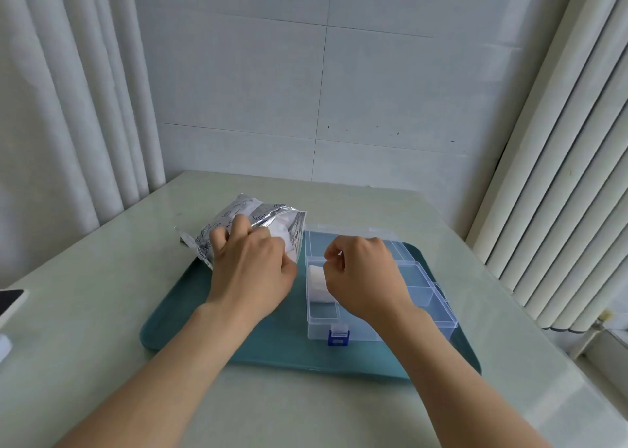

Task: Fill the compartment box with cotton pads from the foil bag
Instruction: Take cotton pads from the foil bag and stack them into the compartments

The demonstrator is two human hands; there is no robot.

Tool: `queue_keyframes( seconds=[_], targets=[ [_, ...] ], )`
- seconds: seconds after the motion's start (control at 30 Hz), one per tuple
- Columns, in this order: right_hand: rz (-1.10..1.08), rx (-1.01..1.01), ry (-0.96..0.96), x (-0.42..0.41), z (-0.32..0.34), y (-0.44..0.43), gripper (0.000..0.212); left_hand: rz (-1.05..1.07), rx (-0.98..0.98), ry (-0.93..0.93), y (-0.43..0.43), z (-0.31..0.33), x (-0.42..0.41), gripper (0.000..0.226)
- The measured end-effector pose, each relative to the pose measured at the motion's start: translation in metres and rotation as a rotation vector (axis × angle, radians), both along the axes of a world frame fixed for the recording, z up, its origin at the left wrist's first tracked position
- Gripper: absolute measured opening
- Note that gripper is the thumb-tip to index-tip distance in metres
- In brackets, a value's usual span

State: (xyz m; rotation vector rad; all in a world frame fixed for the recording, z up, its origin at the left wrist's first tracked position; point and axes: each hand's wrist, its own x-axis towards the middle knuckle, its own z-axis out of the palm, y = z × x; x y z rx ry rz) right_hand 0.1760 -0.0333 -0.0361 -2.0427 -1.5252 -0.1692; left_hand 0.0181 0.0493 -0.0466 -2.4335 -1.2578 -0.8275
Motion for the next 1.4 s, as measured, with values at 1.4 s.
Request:
queue_keyframes(
  seconds=[1.4],
  targets=[
    [-0.125, 0.161, 0.351, -0.059, -0.003, 0.054, 0.019, -0.145, 0.045, -0.558, 0.034, -0.017, -0.006, 0.004]
  ],
)
